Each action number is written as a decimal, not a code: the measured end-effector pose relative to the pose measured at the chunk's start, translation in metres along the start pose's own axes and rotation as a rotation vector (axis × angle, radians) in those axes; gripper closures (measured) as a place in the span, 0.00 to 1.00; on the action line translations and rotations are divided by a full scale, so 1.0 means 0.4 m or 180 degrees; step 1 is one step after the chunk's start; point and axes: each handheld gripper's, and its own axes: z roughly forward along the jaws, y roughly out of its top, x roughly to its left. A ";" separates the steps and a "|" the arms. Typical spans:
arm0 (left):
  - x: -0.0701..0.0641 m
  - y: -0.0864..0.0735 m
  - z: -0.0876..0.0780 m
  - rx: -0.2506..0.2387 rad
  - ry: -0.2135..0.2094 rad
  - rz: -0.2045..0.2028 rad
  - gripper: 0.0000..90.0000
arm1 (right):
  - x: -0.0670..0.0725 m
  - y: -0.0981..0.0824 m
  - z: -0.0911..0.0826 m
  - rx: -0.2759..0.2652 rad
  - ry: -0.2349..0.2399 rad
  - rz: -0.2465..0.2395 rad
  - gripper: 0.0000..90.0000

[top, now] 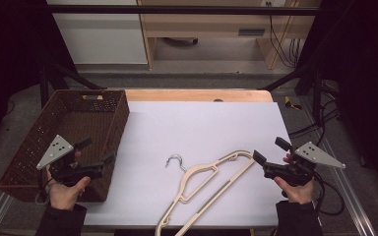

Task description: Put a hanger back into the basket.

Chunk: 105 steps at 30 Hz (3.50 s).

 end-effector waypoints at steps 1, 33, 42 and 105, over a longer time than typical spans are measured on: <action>-0.003 0.000 0.001 0.0004 0.0002 0.0011 0.05 | 0.000 0.000 0.001 0.0004 -0.0006 -0.0007 0.08; -0.001 -0.009 0.001 0.0012 -0.0018 0.0065 0.05 | 0.190 0.001 0.206 0.0624 0.0384 -0.0296 0.18; 0.001 -0.005 -0.007 -0.0028 0.0005 0.0069 0.05 | 0.277 -0.036 0.329 0.1046 0.0540 -0.0496 0.29; -0.069 -0.012 0.035 0.0165 -0.0201 0.0206 0.06 | 0.301 -0.170 0.490 0.1961 0.0647 -0.0375 0.99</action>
